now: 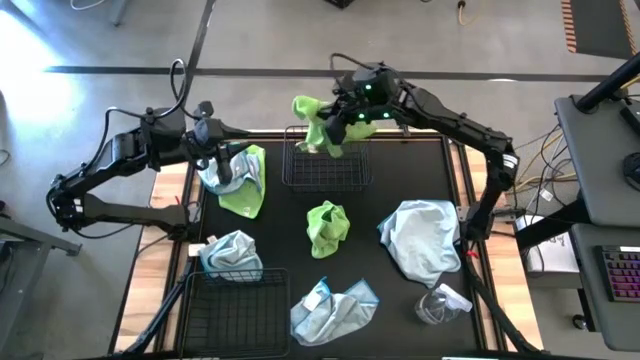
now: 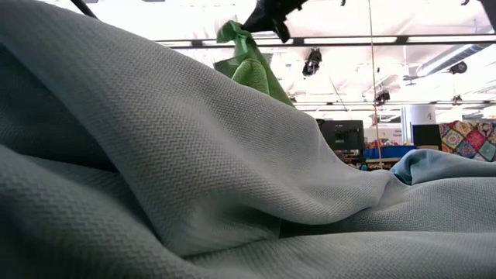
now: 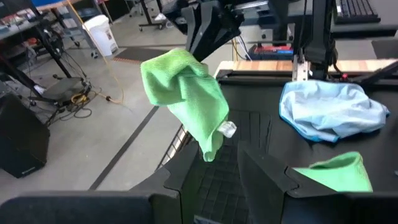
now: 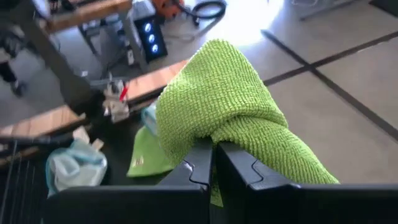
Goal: Sort microfiber towel by color & place in baskets
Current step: Put the green microfiber towel into the top black wire basket
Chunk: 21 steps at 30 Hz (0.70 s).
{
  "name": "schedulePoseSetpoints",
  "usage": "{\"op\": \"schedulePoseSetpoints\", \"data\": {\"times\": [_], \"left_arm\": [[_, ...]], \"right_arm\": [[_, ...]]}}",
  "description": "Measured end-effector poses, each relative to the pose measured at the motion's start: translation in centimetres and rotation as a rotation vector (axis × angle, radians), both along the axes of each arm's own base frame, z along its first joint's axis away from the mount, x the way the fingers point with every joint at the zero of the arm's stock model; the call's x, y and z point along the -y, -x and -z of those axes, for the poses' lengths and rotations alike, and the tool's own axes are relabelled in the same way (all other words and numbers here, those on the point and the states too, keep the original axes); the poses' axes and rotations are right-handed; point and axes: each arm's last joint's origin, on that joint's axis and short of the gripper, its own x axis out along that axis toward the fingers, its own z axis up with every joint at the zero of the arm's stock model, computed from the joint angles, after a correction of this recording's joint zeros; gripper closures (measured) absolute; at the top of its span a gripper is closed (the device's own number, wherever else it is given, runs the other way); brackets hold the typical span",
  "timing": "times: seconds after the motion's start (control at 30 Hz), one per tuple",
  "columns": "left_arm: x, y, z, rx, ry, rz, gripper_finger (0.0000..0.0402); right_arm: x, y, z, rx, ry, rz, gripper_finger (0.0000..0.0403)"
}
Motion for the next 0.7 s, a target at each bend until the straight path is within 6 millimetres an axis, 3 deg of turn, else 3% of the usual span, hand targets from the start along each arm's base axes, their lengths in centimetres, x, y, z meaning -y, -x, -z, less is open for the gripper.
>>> {"op": "schedulePoseSetpoints", "data": {"times": [0.47, 0.7], "left_arm": [[0.1, 0.2, 0.3, -0.06, -0.045, 0.022, 0.0306], [0.2, 0.8, 0.3, -0.082, -0.086, 0.039, 0.0306]], "right_arm": [[-0.3, -4.3, 4.5, -0.115, -0.07, -0.038, 0.0394], [-0.3, -5.4, 4.4, -0.062, -0.055, -0.04, 0.0394]]}}
